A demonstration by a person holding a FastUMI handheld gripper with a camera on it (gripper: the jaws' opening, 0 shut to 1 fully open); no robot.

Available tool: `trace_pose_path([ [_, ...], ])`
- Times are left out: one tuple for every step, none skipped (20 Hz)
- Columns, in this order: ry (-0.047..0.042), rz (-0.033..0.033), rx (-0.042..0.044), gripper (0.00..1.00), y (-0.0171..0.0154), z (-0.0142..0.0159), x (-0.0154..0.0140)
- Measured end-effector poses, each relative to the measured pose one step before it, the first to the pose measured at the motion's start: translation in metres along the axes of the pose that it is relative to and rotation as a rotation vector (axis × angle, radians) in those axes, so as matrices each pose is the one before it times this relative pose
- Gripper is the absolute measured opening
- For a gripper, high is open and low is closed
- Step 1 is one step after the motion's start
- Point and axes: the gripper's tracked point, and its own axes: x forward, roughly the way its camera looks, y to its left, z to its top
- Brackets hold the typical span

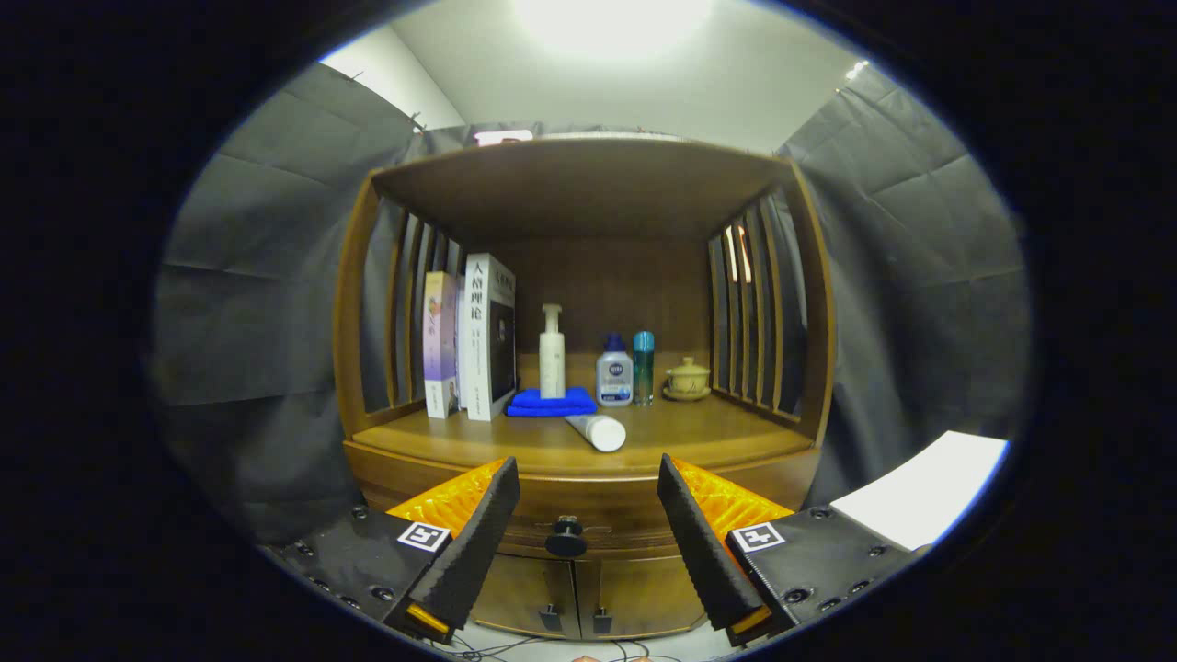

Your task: Pull open the drawer, take out the items inside it, and place them on the countertop above the cabinet.

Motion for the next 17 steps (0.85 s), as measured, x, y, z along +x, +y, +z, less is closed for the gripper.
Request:
trace_pose_path([
  [-0.0161,0.00015,-0.00494,0.95,-0.00327,0.01051,-0.01248],
  [-0.01254,0.00434,0.00128,0.95,-0.00201,0.00988,-0.01111],
  [-0.00915,0.00687,0.00361,0.95,-0.00241,0.00926,-0.01006],
  [-0.0078,0.00032,0.00304,0.95,-0.00429,0.00849,-0.00801],
  [-0.00841,-0.00756,0.00433,0.95,-0.00792,0.00816,-0.00864],
  [-0.00774,-0.00564,0.00385,0.95,-0.00602,0.00689,-0.00752],
  [-0.01011,-0.00133,0.00179,0.95,-0.00451,0.00729,-0.00852],
  [-0.01023,-0.00225,-0.00342,0.95,-0.00484,0.0059,-0.00602],
  [-0.00972,-0.00746,-0.00818,0.95,-0.00642,0.00458,-0.00731],
  [-0.00385,-0.00575,-0.00411,0.95,-0.00543,0.00343,-0.00594],
  [0.00048,0.00081,0.00065,0.95,-0.00198,0.00163,-0.00547],
  [-0.00083,0.00012,0.00285,0.95,-0.00234,0.00126,-0.00485],
  [-0.00173,-0.00076,0.00523,0.95,-0.00219,0.00223,-0.0049],
  [-0.00355,0.00161,-0.00013,0.95,-0.00123,0.00154,-0.00335],
  [0.0007,-0.00246,-0.00524,0.95,-0.0024,-0.00076,-0.00228],
  [0.00174,0.00037,-0.00806,0.95,-0.0008,-0.00048,-0.00151],
  [0.00016,-0.00005,-0.00534,0.95,0.00036,-0.00009,-0.00053],
])
